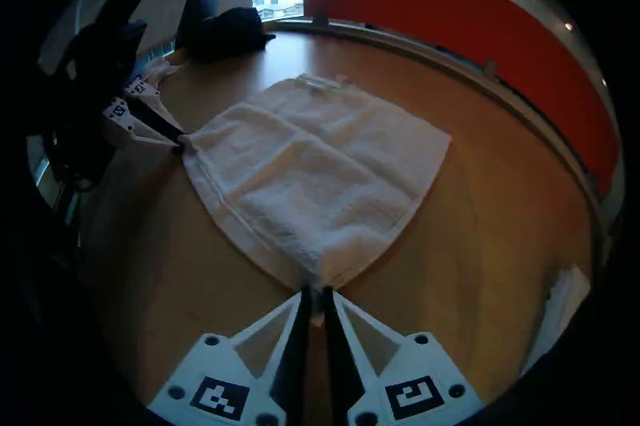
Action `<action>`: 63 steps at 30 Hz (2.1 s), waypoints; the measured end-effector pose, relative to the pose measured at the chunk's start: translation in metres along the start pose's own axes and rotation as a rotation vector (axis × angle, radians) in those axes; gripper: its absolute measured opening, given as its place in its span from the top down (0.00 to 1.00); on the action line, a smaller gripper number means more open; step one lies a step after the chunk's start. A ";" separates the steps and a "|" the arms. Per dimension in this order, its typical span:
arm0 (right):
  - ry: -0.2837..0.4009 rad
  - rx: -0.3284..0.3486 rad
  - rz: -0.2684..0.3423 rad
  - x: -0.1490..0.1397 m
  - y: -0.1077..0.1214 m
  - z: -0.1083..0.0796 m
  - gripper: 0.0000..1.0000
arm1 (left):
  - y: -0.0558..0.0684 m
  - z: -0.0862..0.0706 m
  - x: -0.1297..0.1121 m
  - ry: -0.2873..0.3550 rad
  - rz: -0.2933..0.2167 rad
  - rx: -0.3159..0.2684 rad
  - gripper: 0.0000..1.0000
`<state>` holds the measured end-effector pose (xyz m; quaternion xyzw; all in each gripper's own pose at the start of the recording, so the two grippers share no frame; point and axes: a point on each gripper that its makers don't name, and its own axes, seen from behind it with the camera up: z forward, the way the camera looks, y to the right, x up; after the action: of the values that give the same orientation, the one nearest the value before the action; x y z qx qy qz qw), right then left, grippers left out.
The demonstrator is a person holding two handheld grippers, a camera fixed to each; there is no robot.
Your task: Fold towel
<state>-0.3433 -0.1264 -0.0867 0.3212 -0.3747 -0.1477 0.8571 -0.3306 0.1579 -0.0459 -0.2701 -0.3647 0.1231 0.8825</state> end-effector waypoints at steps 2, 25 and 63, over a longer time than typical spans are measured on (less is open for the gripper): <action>0.007 -0.004 0.000 0.002 0.000 -0.001 0.89 | 0.001 0.000 0.001 0.001 -0.014 -0.007 0.91; 0.087 -0.012 0.029 0.037 0.003 -0.031 0.90 | -0.001 -0.030 0.036 0.041 -0.084 -0.013 0.92; 0.174 0.018 0.057 0.081 -0.018 -0.112 0.90 | 0.019 -0.111 0.067 0.084 -0.203 -0.053 0.93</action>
<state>-0.2062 -0.1310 -0.1112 0.3298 -0.3090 -0.0915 0.8873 -0.2051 0.1590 -0.0830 -0.2600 -0.3559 0.0120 0.8975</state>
